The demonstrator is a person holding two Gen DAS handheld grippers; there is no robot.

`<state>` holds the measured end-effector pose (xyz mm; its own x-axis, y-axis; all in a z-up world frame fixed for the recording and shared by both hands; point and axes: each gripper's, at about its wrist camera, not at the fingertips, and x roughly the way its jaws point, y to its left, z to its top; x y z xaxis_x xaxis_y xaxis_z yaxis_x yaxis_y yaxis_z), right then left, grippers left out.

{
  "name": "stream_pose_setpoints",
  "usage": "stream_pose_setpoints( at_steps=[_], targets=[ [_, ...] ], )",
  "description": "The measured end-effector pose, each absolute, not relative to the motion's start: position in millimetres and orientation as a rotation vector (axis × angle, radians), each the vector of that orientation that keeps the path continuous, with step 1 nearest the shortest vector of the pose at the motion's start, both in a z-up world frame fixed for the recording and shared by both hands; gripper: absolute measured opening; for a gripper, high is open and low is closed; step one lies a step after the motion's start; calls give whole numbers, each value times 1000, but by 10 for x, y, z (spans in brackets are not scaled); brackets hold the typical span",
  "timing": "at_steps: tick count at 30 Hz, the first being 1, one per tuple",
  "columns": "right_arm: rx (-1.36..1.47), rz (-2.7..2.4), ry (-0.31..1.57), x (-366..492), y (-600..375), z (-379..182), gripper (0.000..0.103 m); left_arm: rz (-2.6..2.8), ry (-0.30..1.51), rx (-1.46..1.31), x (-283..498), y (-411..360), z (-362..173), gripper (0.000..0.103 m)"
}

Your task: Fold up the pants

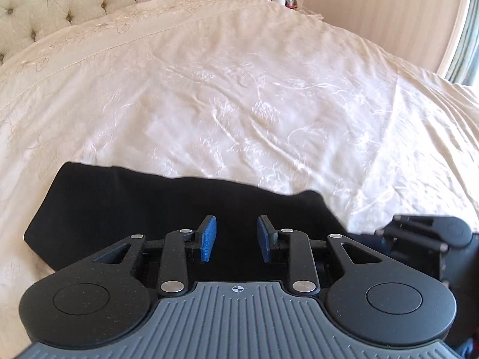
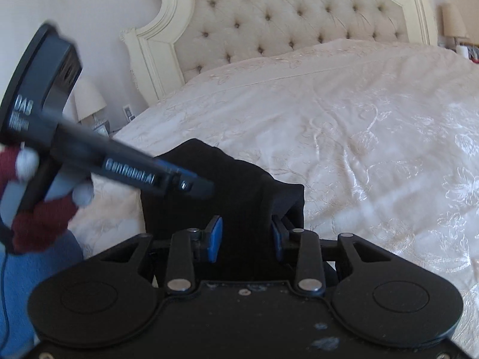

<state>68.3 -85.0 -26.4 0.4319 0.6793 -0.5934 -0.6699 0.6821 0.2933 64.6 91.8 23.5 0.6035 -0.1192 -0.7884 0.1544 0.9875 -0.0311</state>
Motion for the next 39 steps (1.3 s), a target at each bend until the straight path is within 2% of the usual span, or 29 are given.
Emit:
stream_pose_setpoints(
  at_steps=[9, 23, 24, 29, 34, 39],
  targets=[
    [-236, 910, 674, 394, -602, -260, 38, -268, 1036, 310, 1091, 318, 242, 34],
    [-261, 922, 678, 396, -572, -291, 38, -375, 1229, 763, 1241, -277, -242, 33],
    [-263, 922, 679, 396, -578, -288, 38, -369, 1240, 758, 1267, -264, -260, 26],
    [-294, 871, 654, 388, -595, -285, 39, -294, 1177, 578, 1348, -107, -134, 15],
    [-207, 778, 605, 486, -783, -186, 39, -220, 986, 481, 1273, -37, 17, 14],
    [-110, 636, 548, 598, -1008, -93, 38, -208, 944, 381, 1294, 56, -51, 14]
  ],
)
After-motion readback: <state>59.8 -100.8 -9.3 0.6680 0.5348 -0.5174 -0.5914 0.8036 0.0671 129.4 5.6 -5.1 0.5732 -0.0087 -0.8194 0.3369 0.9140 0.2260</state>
